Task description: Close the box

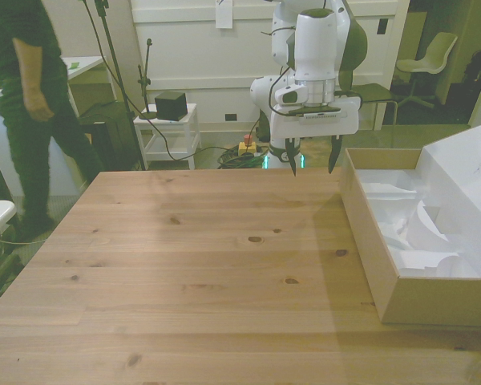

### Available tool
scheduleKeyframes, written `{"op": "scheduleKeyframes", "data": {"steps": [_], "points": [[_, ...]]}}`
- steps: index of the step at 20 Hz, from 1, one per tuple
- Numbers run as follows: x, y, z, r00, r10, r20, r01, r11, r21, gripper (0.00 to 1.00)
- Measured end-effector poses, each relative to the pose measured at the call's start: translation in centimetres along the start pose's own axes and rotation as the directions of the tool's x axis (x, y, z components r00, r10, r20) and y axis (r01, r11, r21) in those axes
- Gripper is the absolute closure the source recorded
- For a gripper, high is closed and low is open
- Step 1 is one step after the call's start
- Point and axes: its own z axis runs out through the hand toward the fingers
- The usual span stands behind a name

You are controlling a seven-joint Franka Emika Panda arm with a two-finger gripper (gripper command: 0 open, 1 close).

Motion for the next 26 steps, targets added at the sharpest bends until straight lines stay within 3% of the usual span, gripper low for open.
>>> {"op": "scheduleKeyframes", "data": {"steps": [3,5,9,12,15,20,26], "points": [[0.0,-0.1,-0.1,1.0,0.011,-0.004,-0.011,1.0,0.0,0.0],[-0.2,-0.5,-1.9,1.0,0.004,-0.02,-0.004,1.0,0.017,0.0],[-2.3,-2.4,-8.9,0.995,-0.033,-0.089,0.041,0.996,0.081,0.0],[-4.9,-4.4,-14.8,0.981,-0.097,-0.166,0.123,0.98,0.154,0.0],[-7.5,-6.1,-19.6,0.953,-0.195,-0.23,0.245,0.946,0.212,0.0],[-12.5,-9.5,-24.5,0.867,-0.371,-0.332,0.455,0.861,0.226,0.0],[-15.8,-13.9,-25.2,0.804,-0.473,-0.361,0.561,0.804,0.196,0.0]]}}
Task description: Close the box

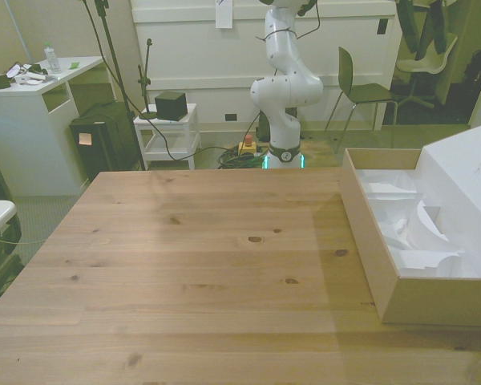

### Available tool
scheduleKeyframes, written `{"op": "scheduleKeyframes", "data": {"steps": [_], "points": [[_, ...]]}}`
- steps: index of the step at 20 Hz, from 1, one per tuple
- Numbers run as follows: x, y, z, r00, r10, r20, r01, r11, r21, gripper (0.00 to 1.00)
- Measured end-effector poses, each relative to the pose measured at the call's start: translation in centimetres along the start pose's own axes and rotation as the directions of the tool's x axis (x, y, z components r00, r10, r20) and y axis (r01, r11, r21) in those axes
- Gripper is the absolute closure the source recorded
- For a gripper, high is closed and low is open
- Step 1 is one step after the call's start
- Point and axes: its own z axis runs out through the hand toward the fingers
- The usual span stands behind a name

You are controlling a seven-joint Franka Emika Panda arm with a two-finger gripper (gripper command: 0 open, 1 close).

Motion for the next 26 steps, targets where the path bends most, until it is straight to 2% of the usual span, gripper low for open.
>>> {"op": "scheduleKeyframes", "data": {"steps": [5,11,15,20,24,26], "points": [[0.5,-5.1,2.4,0.992,-0.127,-0.015,0.127,0.992,-0.01,0.0],[0.2,-10.3,6.9,0.966,-0.257,-0.023,0.257,0.966,-0.017,0.0],[-1.5,-15.6,9.6,0.942,-0.335,-0.014,0.335,0.942,-0.001,0.0],[-3.5,-20.3,16.2,0.917,-0.397,0.026,0.397,0.918,0.007,0.0],[-3.1,-22.2,22.5,0.92,-0.389,0.059,0.39,0.921,-0.011,0.0],[-2.4,-22.5,24.0,0.929,-0.364,0.062,0.366,0.93,-0.026,0.0]]}}
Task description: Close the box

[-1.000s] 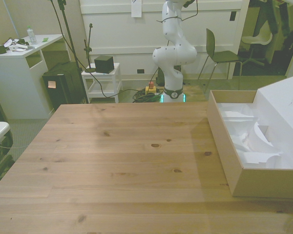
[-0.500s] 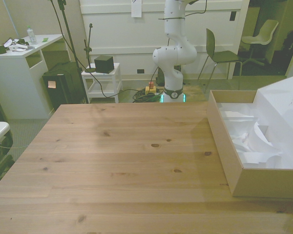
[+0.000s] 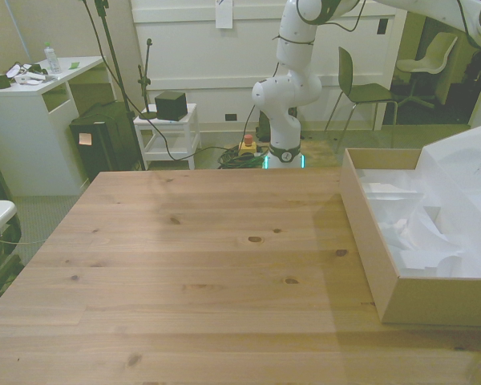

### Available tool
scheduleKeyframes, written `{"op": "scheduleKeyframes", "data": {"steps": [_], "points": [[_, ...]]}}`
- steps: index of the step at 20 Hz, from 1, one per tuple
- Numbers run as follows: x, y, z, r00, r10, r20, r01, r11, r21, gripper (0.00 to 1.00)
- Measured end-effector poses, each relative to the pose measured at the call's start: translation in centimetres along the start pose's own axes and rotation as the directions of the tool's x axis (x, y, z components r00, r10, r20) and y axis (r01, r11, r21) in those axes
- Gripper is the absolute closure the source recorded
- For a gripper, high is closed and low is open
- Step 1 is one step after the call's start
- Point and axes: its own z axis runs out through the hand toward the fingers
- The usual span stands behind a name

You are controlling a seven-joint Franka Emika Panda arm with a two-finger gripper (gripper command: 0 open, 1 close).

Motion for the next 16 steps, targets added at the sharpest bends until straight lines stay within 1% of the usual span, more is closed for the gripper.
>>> {"op": "scheduleKeyframes", "data": {"steps": [2,4,6,7,8,9,11,13,16], "points": [[1.0,0.7,-0.9,0.999,0.037,-0.015,-0.037,0.999,-0.02,0.0],[2.2,2.7,-3.9,0.996,0.084,-0.038,-0.086,0.995,-0.044,0.0],[3.1,6.6,-7.6,0.987,0.15,-0.061,-0.154,0.985,-0.075,0.0],[3.5,9.6,-9.1,0.979,0.189,-0.071,-0.196,0.975,-0.105,0.0],[3.5,13.0,-9.9,0.969,0.236,-0.07,-0.244,0.959,-0.143,0.0],[3.3,16.7,-10.0,0.956,0.287,-0.061,-0.294,0.938,-0.183,0.0],[2.4,24.0,-9.7,0.919,0.391,-0.039,-0.389,0.889,-0.24,0.0],[0.8,30.1,-9.3,0.879,0.476,-0.019,-0.463,0.845,-0.267,0.0],[-2.9,37.7,-9.6,0.82,0.572,0.002,-0.55,0.789,-0.272,0.0]]}}
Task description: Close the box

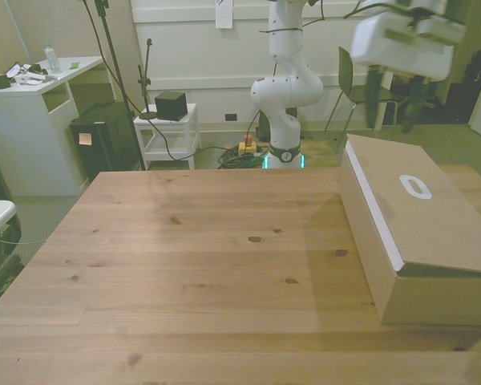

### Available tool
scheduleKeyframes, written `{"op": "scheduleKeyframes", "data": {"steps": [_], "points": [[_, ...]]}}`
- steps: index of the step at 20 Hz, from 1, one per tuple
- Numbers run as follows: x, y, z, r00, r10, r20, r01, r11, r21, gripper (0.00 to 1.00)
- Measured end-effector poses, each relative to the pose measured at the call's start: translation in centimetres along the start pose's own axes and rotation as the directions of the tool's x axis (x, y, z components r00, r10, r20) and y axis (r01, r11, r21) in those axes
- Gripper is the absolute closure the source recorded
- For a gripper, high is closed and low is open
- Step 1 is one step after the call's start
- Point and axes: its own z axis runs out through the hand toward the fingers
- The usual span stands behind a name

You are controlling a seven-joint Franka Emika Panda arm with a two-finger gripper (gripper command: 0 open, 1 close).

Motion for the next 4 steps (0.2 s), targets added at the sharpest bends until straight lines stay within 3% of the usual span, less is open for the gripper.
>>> {"op": "scheduleKeyframes", "data": {"steps": [4], "points": [[-1.0,10.1,3.5,0.991,0.112,0.066,-0.113,0.993,0.013,0.0]]}}
